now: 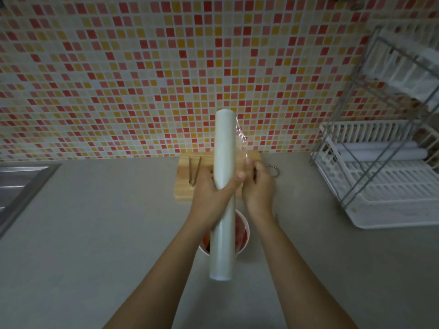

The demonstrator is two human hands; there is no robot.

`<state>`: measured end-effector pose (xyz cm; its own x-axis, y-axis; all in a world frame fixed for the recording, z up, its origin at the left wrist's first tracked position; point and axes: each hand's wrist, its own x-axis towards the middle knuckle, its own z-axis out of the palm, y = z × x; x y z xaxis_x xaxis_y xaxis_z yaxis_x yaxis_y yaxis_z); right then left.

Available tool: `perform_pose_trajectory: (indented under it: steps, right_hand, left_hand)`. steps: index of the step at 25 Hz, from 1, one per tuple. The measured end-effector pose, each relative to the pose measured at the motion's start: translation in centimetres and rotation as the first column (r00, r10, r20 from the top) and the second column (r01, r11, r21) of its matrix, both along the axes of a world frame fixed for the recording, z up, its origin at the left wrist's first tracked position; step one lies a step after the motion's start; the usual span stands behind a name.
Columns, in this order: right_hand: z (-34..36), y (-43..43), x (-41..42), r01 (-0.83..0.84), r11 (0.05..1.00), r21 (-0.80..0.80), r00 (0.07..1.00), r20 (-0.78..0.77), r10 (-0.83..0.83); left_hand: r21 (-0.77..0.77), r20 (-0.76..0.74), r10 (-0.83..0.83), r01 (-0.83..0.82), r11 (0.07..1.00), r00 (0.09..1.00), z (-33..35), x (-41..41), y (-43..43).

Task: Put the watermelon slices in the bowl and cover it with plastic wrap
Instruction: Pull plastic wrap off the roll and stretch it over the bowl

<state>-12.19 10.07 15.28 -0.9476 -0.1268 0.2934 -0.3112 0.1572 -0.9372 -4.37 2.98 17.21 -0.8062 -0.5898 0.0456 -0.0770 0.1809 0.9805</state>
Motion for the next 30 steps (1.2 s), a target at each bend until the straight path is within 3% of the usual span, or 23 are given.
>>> perform_pose_trajectory:
  steps: [3, 9, 11, 13, 17, 22, 27, 30]
  right_hand:
    - [-2.4, 1.0, -0.7, 0.024, 0.996, 0.084, 0.999, 0.032, -0.027]
    - [-6.6, 2.7, -2.5, 0.049, 0.982, 0.181, 0.993, 0.096, -0.067]
    - [-8.1, 3.1, -2.7, 0.032, 0.976, 0.217, 0.991, 0.119, -0.059]
    - [-9.7, 3.4, -2.6, 0.009, 0.973, 0.232, 0.987, 0.154, -0.045]
    - [-12.7, 4.1, -2.4, -0.042, 0.974, 0.221, 0.957, 0.290, -0.024]
    - [-14.3, 4.1, -2.2, -0.065, 0.968, 0.244, 0.954, 0.299, -0.011]
    - [-15.0, 3.6, -1.6, -0.115, 0.954, 0.277, 0.941, 0.339, 0.015]
    - [-15.0, 3.5, -1.6, -0.112, 0.951, 0.288, 0.946, 0.324, 0.014]
  left_hand:
    - [0.023, 0.112, 0.098, -0.102, 0.995, 0.989, -2.2, -0.1, 0.0]
    - [0.352, 0.191, 0.047, -0.113, 0.929, 0.980, -4.5, -0.4, -0.5]
    - [0.394, 0.290, 0.012, -0.131, 0.910, 0.957, -5.3, -0.7, -0.5]
    - [0.286, 0.385, -0.015, -0.103, 0.953, 0.923, -6.4, -0.7, -0.3]
    - [0.079, 0.429, 0.105, -0.153, 0.985, 0.897, -8.0, 0.1, -0.7]
    - [0.240, 0.455, 0.086, -0.215, 0.947, 0.886, -8.9, 1.3, -1.8]
    - [0.053, 0.489, 0.111, -0.156, 0.986, 0.865, -9.0, 2.2, -2.3]
    - [0.094, 0.475, 0.144, -0.212, 0.973, 0.868, -9.3, 2.7, -3.5]
